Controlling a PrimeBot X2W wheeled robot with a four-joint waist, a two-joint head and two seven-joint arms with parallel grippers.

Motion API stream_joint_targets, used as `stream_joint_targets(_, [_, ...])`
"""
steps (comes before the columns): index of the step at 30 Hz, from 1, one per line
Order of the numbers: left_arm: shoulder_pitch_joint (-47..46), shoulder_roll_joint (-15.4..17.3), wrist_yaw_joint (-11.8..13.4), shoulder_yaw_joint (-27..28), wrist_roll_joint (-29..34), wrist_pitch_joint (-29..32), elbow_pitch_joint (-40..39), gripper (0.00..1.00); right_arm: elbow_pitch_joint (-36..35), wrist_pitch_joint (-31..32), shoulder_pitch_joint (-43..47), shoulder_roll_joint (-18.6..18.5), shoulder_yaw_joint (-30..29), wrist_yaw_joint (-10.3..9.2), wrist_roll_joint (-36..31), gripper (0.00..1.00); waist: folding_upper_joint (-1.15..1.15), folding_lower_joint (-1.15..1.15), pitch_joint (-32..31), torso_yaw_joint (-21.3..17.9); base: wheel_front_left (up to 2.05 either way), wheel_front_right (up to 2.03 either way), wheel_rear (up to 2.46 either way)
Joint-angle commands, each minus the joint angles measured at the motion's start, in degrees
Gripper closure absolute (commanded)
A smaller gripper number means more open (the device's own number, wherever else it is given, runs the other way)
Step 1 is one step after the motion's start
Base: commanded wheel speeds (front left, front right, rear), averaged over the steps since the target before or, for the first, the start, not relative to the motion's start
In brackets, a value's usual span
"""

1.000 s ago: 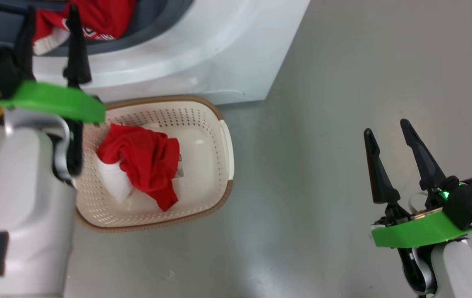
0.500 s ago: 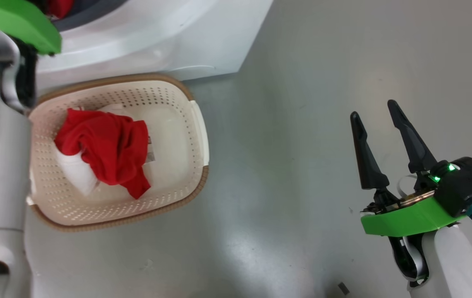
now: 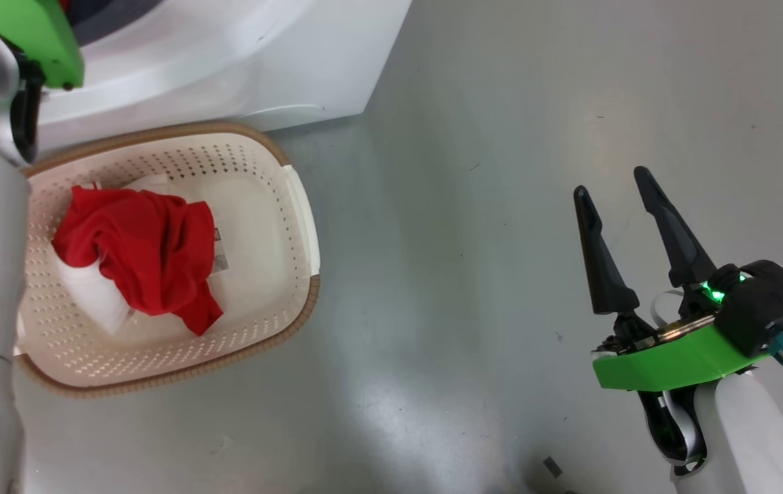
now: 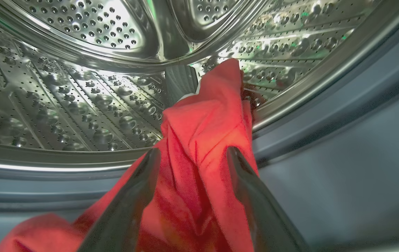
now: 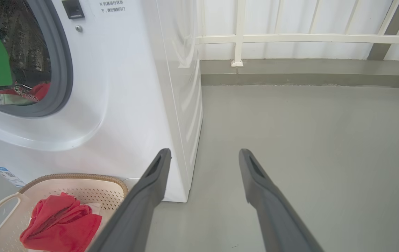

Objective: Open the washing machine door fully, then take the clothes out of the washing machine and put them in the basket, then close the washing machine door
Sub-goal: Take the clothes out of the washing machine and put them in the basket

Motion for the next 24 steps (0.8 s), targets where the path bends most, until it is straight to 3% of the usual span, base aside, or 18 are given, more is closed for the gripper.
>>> stream_joint_targets(1, [-1.2,2.8,0.5,0.3,0.8,0.2,-1.0,0.0,-1.1,-0.4,-0.1,-0.4,1.4,0.29,0.7,0.0,0.0,0.0,0.0,-0.2,0.0,0.0,0.0])
stream_joint_targets(24, [-2.7,6.6,3.5,-4.8,3.9,7.7,7.9,0.0,-0.8,-0.4,-0.7,-0.4,3.4,0.29,3.3,0.0,0.0,0.0,1.0,-3.1,0.0,0.0,0.0])
